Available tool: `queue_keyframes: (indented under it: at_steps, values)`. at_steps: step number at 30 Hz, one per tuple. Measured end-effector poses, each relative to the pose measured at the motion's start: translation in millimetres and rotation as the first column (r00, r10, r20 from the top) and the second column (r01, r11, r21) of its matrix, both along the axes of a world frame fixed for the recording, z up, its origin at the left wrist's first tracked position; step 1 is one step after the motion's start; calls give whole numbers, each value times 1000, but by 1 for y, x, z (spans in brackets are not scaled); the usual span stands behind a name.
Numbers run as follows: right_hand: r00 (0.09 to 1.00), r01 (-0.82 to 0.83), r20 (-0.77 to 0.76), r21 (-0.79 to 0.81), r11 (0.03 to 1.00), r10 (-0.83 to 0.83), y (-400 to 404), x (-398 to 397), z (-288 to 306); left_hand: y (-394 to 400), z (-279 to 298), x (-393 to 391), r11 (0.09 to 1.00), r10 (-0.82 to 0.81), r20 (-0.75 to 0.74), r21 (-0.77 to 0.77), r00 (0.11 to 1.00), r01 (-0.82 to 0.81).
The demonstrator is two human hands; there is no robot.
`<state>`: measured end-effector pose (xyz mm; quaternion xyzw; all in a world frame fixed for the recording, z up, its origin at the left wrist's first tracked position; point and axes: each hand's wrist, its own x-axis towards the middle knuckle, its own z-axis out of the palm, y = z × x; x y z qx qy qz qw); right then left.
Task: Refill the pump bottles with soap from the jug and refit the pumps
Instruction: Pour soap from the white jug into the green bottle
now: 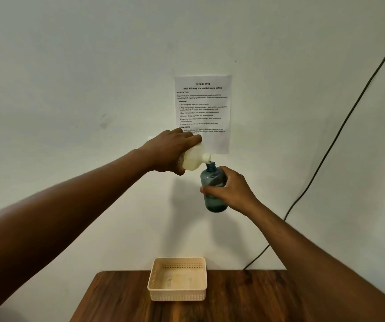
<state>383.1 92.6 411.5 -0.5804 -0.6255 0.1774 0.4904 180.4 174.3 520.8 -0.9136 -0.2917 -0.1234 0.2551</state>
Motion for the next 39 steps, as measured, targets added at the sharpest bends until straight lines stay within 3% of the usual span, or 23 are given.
queue_keyframes:
  at_steps: [12, 22, 26, 30, 39]
  values:
    - [1000, -7, 1, -3, 1000, 7, 1, -1, -1, 1, -1, -1, 1000, -11, 13, 3, 1000, 11]
    - [998, -49, -35, 3, 999, 49, 5, -10, -12, 3, -32, -14, 982, 12, 250, -185, 968, 36]
    - [993, -78, -85, 2, 997, 78, 10, -15, -20, 4, -56, -27, 943, 48, 409, -319, 911, 94]
    - [989, -98, -108, -11, 995, 96, 16, -22, -33, -1, -84, -44, 890, 144, 585, -429, 798, 154]
    - [978, -164, -140, -74, 984, 153, 22, -53, -96, -15, -169, -85, 817, 372, 658, -567, 655, 105]
